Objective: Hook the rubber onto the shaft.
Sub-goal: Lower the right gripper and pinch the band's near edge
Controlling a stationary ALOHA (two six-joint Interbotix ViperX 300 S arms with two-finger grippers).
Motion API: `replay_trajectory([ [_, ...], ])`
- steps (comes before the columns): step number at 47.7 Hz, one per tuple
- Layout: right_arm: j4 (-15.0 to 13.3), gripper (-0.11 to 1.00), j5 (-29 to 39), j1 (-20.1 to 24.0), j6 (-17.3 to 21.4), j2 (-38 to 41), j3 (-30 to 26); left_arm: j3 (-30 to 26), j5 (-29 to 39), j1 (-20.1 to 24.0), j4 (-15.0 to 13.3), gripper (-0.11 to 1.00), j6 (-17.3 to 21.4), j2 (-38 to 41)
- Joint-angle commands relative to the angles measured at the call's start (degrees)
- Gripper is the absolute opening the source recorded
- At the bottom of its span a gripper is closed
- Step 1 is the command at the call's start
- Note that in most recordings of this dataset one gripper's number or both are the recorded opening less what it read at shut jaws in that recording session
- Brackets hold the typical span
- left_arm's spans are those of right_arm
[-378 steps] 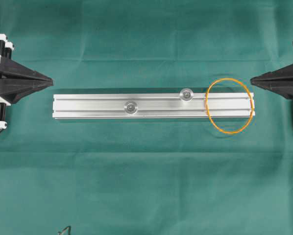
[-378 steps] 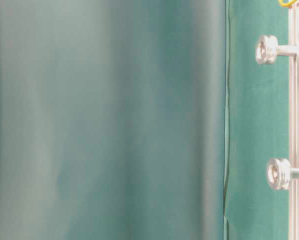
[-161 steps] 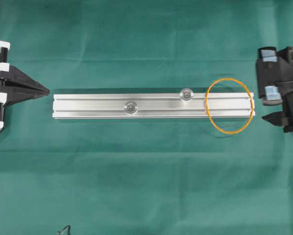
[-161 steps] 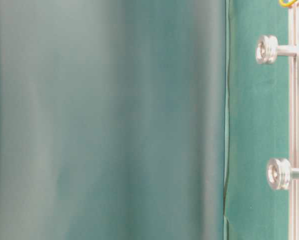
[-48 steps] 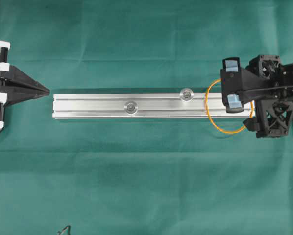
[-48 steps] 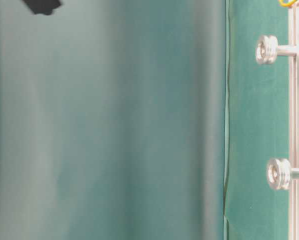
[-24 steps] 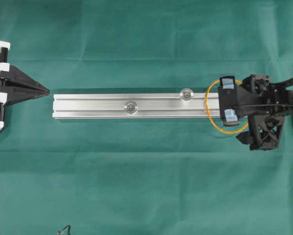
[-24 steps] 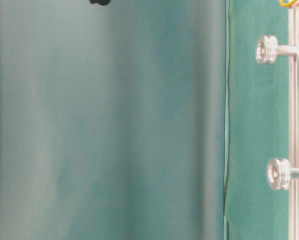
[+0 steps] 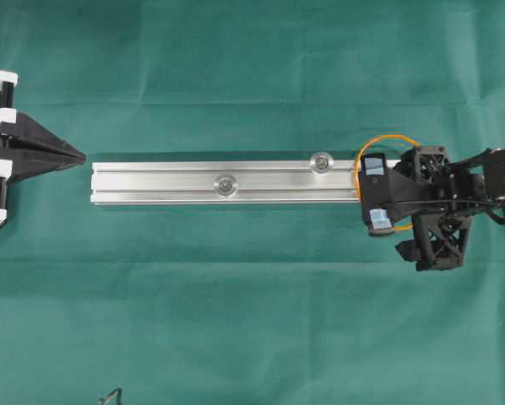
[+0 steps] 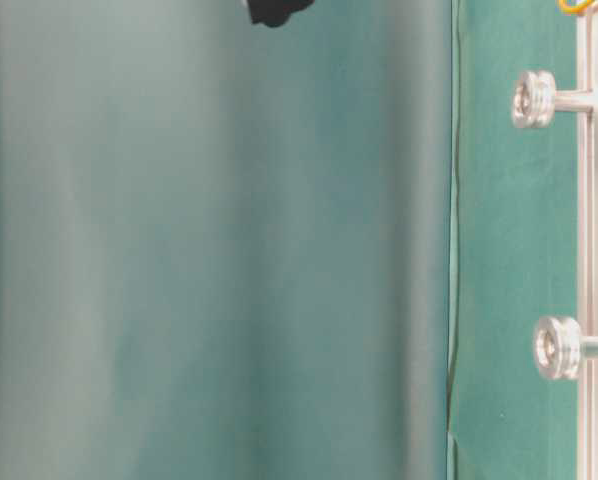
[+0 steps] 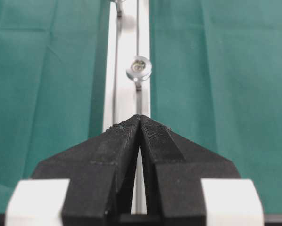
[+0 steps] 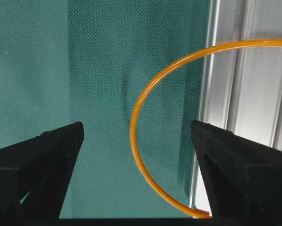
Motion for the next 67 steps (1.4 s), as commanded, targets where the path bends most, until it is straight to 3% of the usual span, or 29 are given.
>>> replay_trajectory([
  [1,0.2,0.93,-1.0,0.3,-0.1,0.4,-0.5,-1.4,-0.2,-0.1,0.2,0.00,0.0,0.5],
  [22,2.4,0.93,-2.7,0.6,0.0,1.2,2.2,-1.5,-0.1,-0.1,0.2,0.00,0.0,0.4],
  [46,2.5,0.90,-4.0,0.8,0.0,1.2,2.2,-1.5,-0.1,-0.1,0.2,0.00,0.0,0.4],
  [50,2.5,0.79,-3.9,0.8,0.0,1.2,2.0,-1.5,-0.1,-0.1,0.2,0.00,0.0,0.4],
  [61,2.4,0.23,-3.3,0.8,0.0,1.5,1.9,-1.5,-0.1,-0.1,0.2,0.00,0.0,0.4],
  [65,2.2,0.09,-3.3,0.8,-0.1,1.5,1.8,-1.5,-0.1,-0.1,0.2,0.00,0.0,0.4],
  [67,2.1,0.07,-3.3,0.8,0.0,1.5,1.8,-1.5,-0.1,-0.1,0.1,0.00,0.0,0.4],
])
